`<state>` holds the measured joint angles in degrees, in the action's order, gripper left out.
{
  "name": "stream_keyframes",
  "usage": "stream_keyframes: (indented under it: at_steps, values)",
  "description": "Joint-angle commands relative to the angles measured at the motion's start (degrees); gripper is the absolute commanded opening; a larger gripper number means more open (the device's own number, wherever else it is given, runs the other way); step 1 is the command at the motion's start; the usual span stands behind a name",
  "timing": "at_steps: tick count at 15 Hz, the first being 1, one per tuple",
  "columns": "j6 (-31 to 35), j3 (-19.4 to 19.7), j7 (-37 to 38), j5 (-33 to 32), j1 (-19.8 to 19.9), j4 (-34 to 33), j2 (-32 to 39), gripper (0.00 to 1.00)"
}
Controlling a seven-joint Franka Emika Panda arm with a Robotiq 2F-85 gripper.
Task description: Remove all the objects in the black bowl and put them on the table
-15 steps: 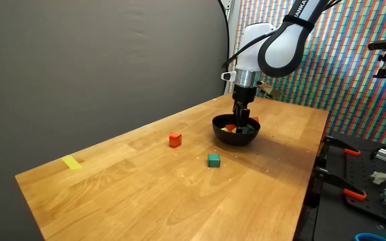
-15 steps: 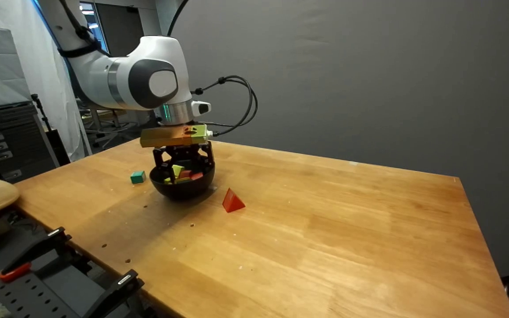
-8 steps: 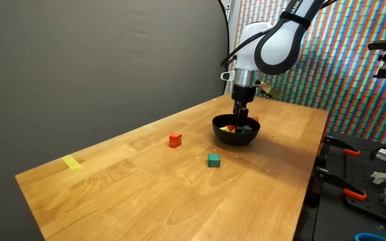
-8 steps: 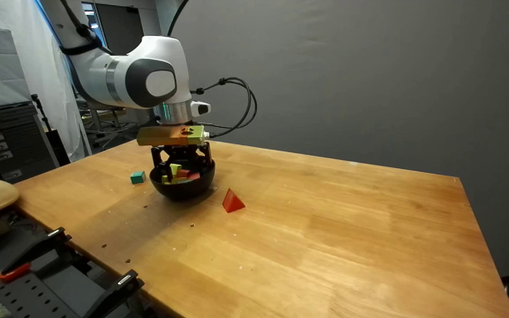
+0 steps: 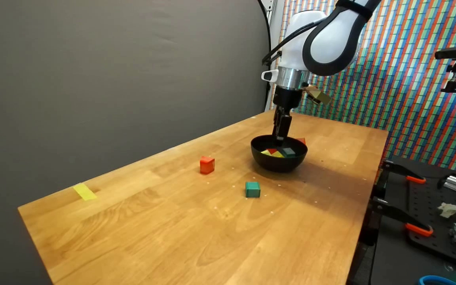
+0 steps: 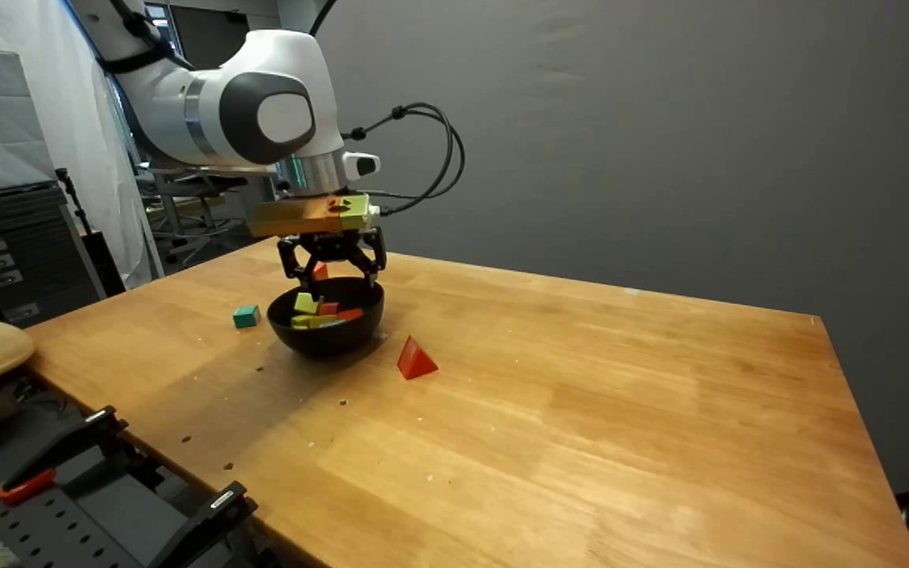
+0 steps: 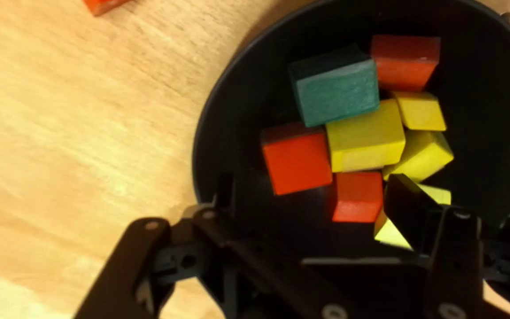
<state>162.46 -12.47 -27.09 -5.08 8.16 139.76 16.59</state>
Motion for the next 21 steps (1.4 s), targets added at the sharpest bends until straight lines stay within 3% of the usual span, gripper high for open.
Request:
stream_keyframes:
  at_steps: [1,2,3,4,6,16,21]
  values:
    - [0.27,1.16,-1.18,1.81,0.01,2.35,-7.65,0.63]
    - [0.08,1.14,-1.92,2.94,0.16,2.28,-8.44,0.63]
    - [-0.86,1.74,-1.48,3.34,-0.33,2.13,-8.83,0.83]
    - [-1.65,2.46,-0.61,3.45,-1.0,2.09,-9.03,0.94]
    - [-2.89,4.76,3.13,0.35,-2.98,2.71,-8.64,0.99]
    - [-5.99,6.0,6.05,0.13,-7.42,6.75,-6.84,1.0]
    - [-4.17,5.82,2.27,0.07,-6.73,4.5,-1.25,1.0]
